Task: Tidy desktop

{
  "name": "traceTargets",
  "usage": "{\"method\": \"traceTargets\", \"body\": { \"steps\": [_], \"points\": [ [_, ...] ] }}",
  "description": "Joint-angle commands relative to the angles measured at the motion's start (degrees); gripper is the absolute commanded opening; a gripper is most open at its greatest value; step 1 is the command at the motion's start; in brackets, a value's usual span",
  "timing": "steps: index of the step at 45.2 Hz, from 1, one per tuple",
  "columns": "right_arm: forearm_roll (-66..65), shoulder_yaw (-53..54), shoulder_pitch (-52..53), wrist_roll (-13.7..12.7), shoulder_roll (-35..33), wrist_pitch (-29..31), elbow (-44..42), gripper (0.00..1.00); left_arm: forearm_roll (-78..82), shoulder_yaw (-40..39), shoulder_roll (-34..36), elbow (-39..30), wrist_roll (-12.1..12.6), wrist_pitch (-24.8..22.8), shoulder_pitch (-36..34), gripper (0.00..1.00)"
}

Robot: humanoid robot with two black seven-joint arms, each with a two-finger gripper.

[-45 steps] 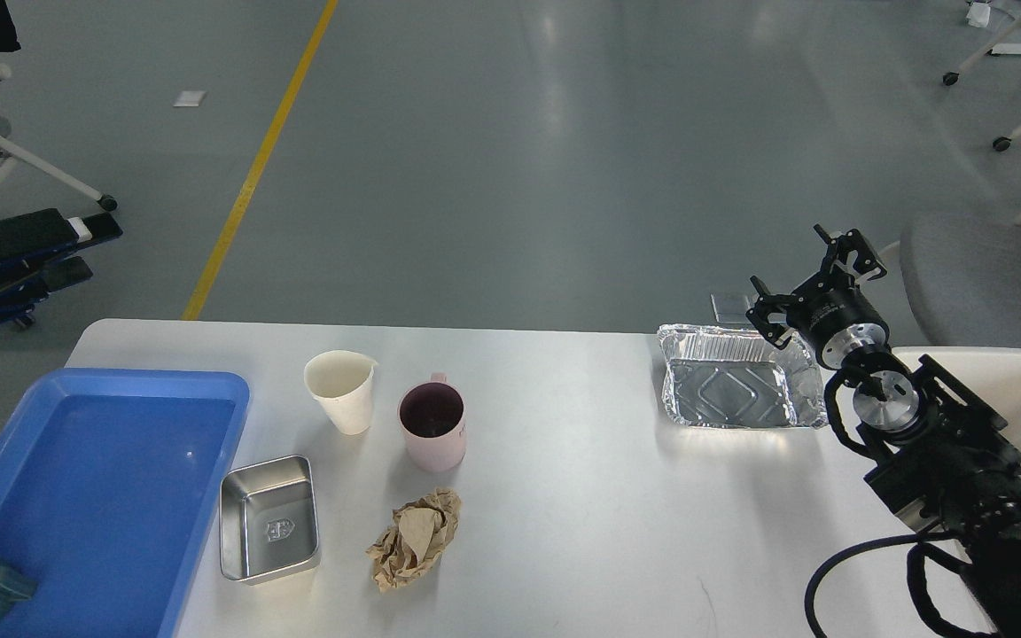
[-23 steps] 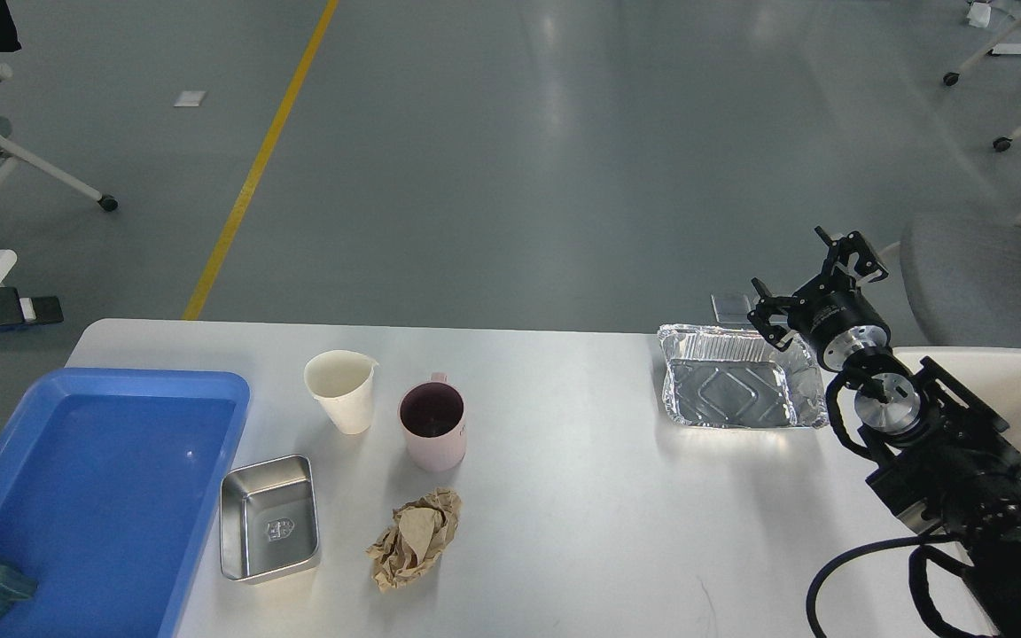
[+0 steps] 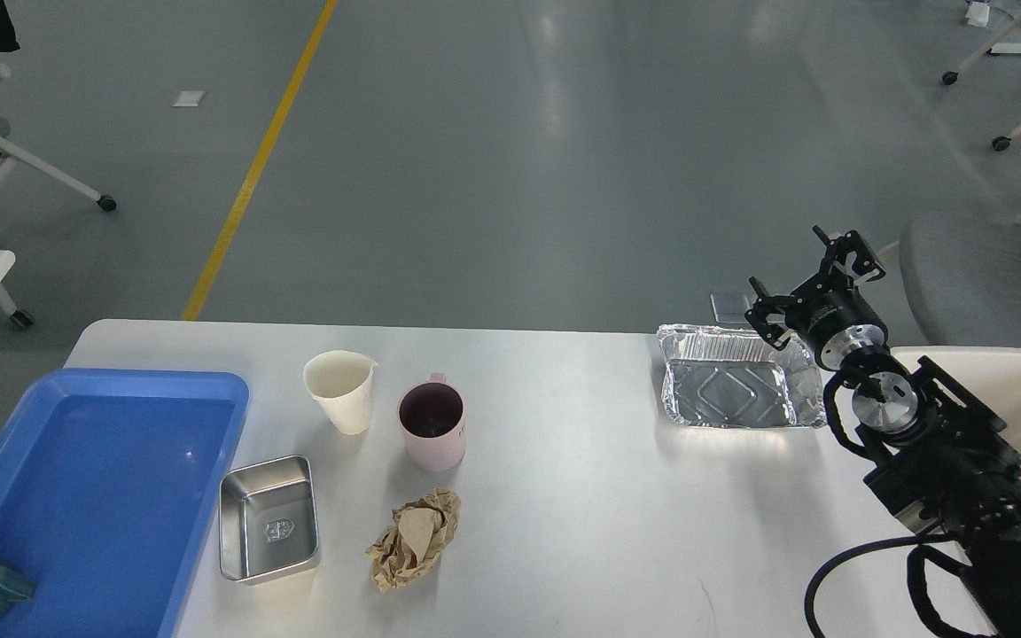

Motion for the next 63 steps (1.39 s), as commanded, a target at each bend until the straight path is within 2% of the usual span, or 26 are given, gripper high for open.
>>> {"method": "traceTargets", "body": {
  "steps": [1,11,18,23,29,33,41,52,63],
  "points": [
    [-0.01,0.01,0.02,0.00,0.01,0.00,-0.08,1.00,0.02,-0.15,0.75,0.00,-0.32,-3.13,-1.82,0.86],
    [-0.01,0.01,0.02,0.00,0.01,0.00,-0.08,1.00,-0.07,0.20,1.54,0.09,-0.15,-15.08,-11.31,0.87],
    [-0.01,0.01,0.02,0.00,0.01,0.00,0.01,1.00,-0.07,0.20,1.54,-0.08,-0.06,-16.50,-12.46,0.87],
    [-0.01,0.09,0.02,0.00,0.01,0.00,-0.08,1.00,0.02,0.29,1.45,-1.14,0.11,-16.50,-12.37,0.87],
    [-0.01,0.01,-0.06,0.00,0.01,0.00,-0.08,1.00,0.02,0.20,-0.12,-1.84,1.69,-16.23,-12.46,0.87],
    [-0.01,0.01,0.02,0.00,-0.08,0.00,-0.08,1.00,0.02,0.20,-2.23,-1.84,3.89,-16.06,-12.46,0.87],
    [-0.01,0.01,0.02,0.00,-0.17,0.00,-0.08,1.00,0.02,0.72,-8.73,-1.67,9.95,-13.86,-12.37,0.86],
    [-0.01,0.01,-0.07,0.00,-0.08,0.00,-0.08,1.00,3.09,1.69,-19.89,0.70,12.86,-8.68,-11.05,0.86],
    [-0.01,-0.08,-0.07,0.00,-0.08,0.00,0.01,1.00,5.55,6.52,-33.60,9.40,13.12,-3.85,-10.17,0.86]
  ]
}}
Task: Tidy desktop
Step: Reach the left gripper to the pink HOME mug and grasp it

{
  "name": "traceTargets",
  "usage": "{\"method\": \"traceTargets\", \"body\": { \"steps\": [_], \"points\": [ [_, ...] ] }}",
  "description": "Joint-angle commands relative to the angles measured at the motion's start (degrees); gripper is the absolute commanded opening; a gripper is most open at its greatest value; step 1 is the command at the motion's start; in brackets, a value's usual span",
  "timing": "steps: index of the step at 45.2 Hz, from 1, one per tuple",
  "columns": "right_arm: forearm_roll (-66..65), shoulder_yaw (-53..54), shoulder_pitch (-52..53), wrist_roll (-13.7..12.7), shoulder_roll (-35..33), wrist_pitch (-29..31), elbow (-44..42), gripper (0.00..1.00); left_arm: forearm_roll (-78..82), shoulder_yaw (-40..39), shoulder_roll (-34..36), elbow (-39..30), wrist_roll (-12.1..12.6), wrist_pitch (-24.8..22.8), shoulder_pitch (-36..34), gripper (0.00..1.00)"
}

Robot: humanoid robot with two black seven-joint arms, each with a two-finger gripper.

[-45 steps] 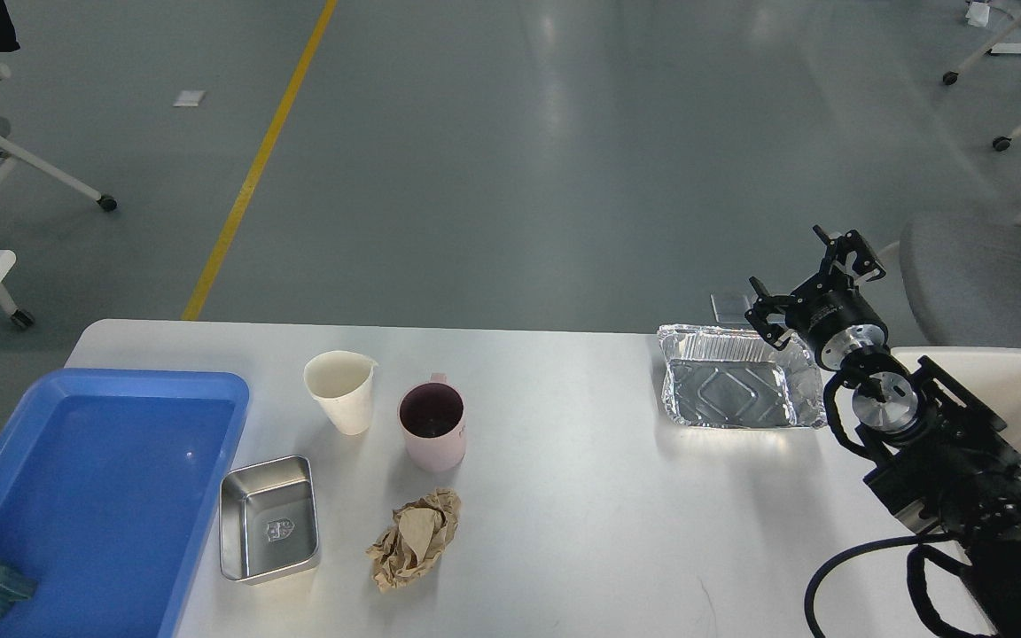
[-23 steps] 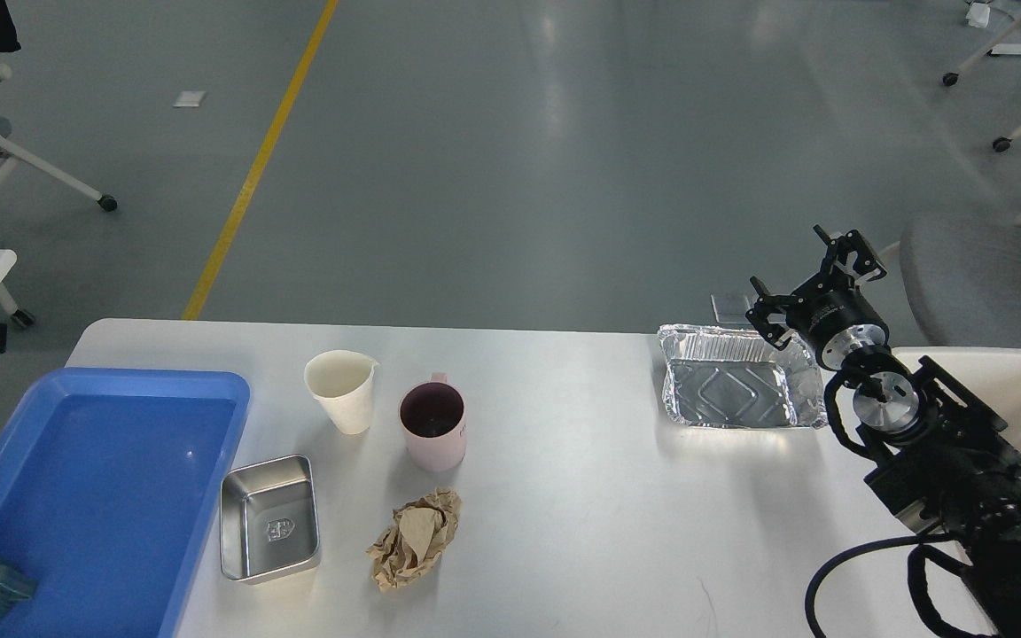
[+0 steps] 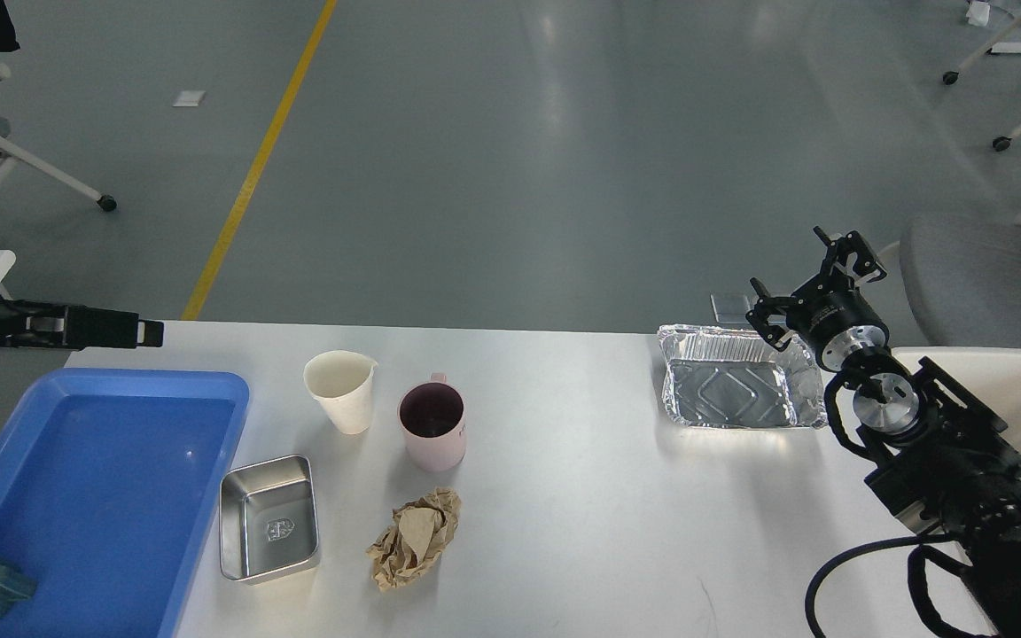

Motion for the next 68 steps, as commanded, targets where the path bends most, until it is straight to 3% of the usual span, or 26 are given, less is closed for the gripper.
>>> {"method": "traceTargets", "body": {
  "steps": [1,8,20,31,41,51,68],
  "points": [
    [-0.02,-0.03,0.00,0.00,0.00,0.00,0.09,1.00,1.83,3.56,-7.67,5.45,0.20,3.76,0.22,0.86],
    [-0.11,-0.03,0.00,0.00,-0.09,0.00,0.09,1.00,4.21,6.11,-17.08,11.26,0.37,9.57,1.45,0.86],
    [-0.11,-0.38,-0.09,0.00,-0.18,0.00,0.00,1.00,6.93,6.38,-30.26,17.59,0.99,10.10,4.61,0.86],
    [-0.54,-0.46,-0.18,0.00,0.00,-0.09,0.00,1.00,9.30,6.29,-36.51,21.63,0.99,11.06,7.60,0.86],
    [-0.81,-0.46,-0.18,0.00,-0.18,-0.09,-0.09,1.00,9.66,6.38,-42.75,25.41,1.25,20.37,11.56,0.87],
    [-0.90,-0.46,-0.79,0.00,-0.36,0.00,0.00,1.00,9.48,6.38,-48.46,28.05,8.46,22.22,11.91,0.86],
    [-1.07,-0.55,-0.97,0.00,0.00,0.00,0.00,1.00,8.08,5.76,-50.66,30.78,9.08,23.28,10.33,0.85]
  ]
}}
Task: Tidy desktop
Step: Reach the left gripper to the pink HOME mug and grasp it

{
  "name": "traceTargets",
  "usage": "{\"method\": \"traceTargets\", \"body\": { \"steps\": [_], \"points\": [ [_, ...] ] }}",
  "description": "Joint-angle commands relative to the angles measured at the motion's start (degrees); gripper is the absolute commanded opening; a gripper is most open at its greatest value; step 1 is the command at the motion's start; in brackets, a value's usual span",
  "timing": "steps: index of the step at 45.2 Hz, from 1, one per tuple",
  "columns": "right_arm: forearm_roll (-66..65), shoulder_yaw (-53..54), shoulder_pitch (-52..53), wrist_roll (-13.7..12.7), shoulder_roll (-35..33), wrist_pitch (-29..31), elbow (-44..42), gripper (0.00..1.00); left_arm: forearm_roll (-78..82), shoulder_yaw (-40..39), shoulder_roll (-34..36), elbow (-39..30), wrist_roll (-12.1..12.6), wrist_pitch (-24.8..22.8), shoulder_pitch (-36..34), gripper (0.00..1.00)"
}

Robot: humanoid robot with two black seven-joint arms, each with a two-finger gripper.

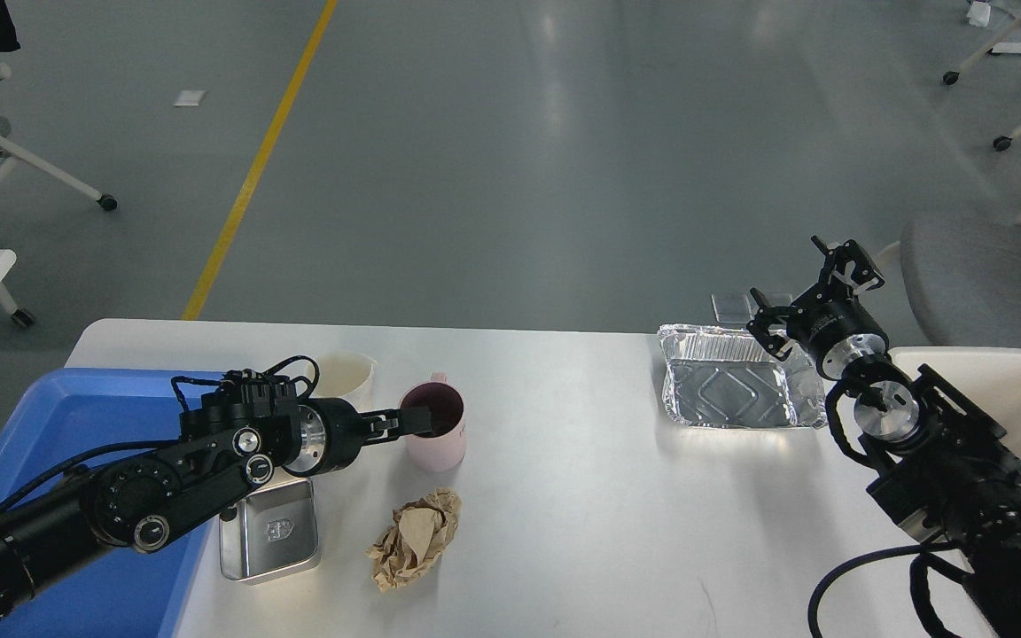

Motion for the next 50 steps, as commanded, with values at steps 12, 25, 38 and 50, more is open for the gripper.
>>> {"method": "traceTargets", "body": {
  "steps": [12,25,38,50],
  "points": [
    [-0.01,-0.54,-1.18,0.00,0.63,0.00,0.08,1.00,-6.72,0.68,-0.62,2.14,3.50,-0.81,-5.47,0.83],
    [-0.01,-0.98,-1.54,0.00,0.63,0.00,0.17,1.00,-7.52,5.34,-6.50,7.77,5.52,-2.30,-9.25,0.84],
    [-0.01,-0.98,-1.45,0.00,0.37,0.00,0.52,1.00,-9.80,9.30,-8.79,10.41,9.65,-2.39,-10.40,0.82],
    [-0.10,-1.07,-1.45,0.00,0.46,0.00,0.52,1.00,-12.87,9.04,-8.27,10.41,13.61,-4.05,-10.57,0.57]
  ]
}}
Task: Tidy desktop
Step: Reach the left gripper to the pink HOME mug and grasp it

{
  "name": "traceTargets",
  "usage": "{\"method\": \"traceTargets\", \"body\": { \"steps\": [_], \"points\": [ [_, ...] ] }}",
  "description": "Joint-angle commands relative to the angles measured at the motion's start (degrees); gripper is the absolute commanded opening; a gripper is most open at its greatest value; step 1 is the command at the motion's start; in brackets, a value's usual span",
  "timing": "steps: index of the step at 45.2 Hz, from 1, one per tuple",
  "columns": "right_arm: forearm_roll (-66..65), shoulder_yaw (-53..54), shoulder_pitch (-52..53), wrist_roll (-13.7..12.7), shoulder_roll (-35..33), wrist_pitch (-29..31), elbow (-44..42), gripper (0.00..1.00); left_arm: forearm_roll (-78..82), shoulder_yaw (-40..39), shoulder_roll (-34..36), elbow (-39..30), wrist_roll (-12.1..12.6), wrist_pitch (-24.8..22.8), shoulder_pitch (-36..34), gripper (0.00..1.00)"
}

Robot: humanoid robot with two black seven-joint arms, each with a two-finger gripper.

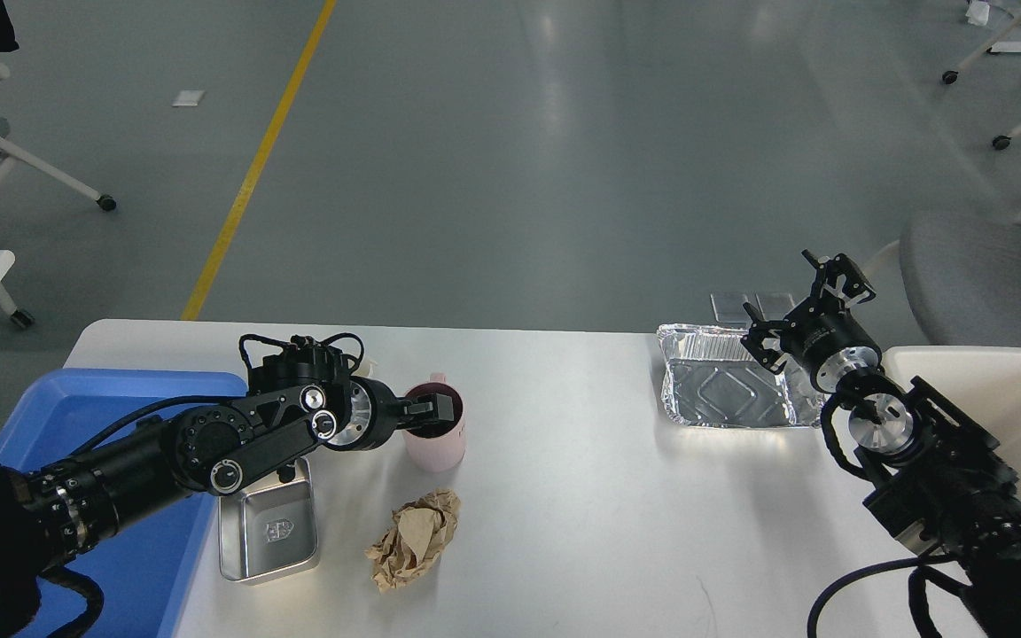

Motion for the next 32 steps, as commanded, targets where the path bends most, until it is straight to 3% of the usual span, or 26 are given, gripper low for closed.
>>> {"method": "traceTargets", "body": {
  "steps": [1,5,22,28,32],
  "points": [
    [0.07,-0.01,-0.09,0.00,0.09,-0.01,0.00,1.00,-2.96,-0.42,0.19,-0.08,1.26,-2.05,-0.16,0.54],
    [-0.02,-0.01,-0.09,0.00,0.09,-0.01,0.00,1.00,-3.67,-0.59,0.11,0.10,1.43,-3.73,-0.42,0.43],
    [-0.02,-0.01,-0.09,0.00,0.09,-0.01,0.00,1.00,-3.93,-0.86,-0.25,0.10,1.96,-5.40,-1.12,0.18],
    [-0.02,-0.01,-0.09,0.00,0.00,-0.01,0.00,1.00,-7.70,-1.47,-0.07,0.18,3.01,-8.99,-1.04,0.00],
    [-0.02,-0.01,-0.09,0.00,0.00,-0.01,0.00,1.00,-9.56,-2.52,-0.07,0.45,3.63,-10.23,-1.04,0.00]
  ]
}}
